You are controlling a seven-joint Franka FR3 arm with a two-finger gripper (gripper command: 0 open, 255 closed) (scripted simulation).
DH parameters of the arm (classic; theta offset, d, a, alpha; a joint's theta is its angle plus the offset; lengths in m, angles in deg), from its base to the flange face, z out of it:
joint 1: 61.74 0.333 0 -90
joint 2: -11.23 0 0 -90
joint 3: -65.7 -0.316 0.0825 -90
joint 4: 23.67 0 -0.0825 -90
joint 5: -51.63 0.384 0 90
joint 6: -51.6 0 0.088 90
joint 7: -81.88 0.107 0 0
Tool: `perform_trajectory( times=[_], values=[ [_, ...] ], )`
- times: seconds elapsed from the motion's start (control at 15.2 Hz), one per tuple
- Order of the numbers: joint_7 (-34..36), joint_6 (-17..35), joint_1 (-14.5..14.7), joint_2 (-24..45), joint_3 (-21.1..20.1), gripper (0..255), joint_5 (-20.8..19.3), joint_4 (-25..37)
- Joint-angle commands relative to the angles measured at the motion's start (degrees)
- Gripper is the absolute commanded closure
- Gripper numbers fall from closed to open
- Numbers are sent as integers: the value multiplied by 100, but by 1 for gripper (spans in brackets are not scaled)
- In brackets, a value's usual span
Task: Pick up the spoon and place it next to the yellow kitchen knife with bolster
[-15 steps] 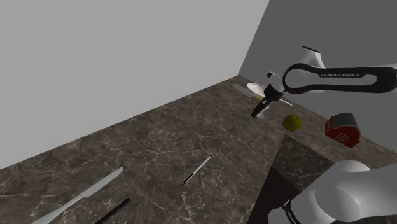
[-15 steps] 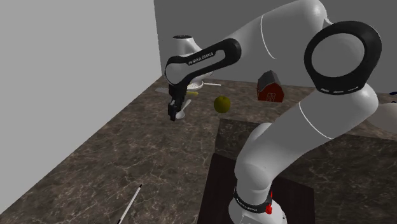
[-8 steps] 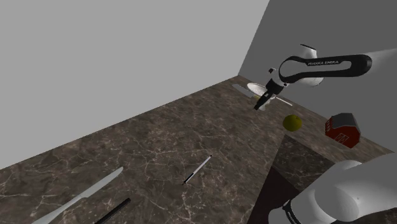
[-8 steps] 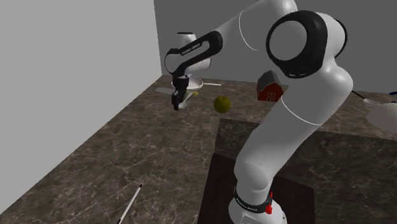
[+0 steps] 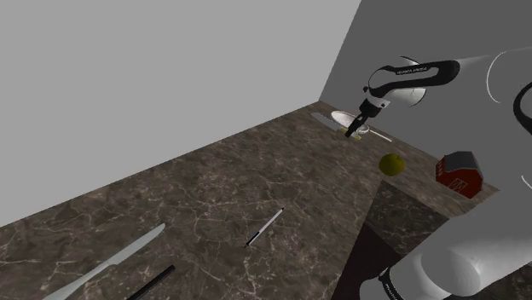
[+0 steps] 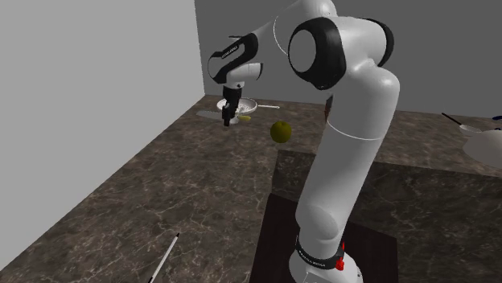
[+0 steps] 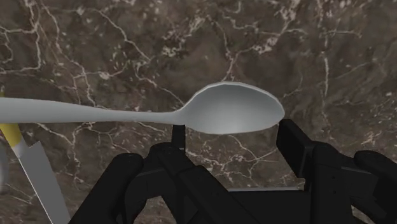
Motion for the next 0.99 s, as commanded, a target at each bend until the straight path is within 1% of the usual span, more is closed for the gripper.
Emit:
perform_trajectory(
  times=[0.0, 0.26, 0.33, 0.92],
  values=[
    [-366, -86, -70, 456, 149, 255, 286, 466],
    [-978, -397, -343, 1359, 301, 255, 857, 1487],
    [-1201, -566, -502, 1751, 332, 255, 1091, 1962],
    [-1389, 29, -567, 1996, 232, 255, 1308, 1567]
  ],
)
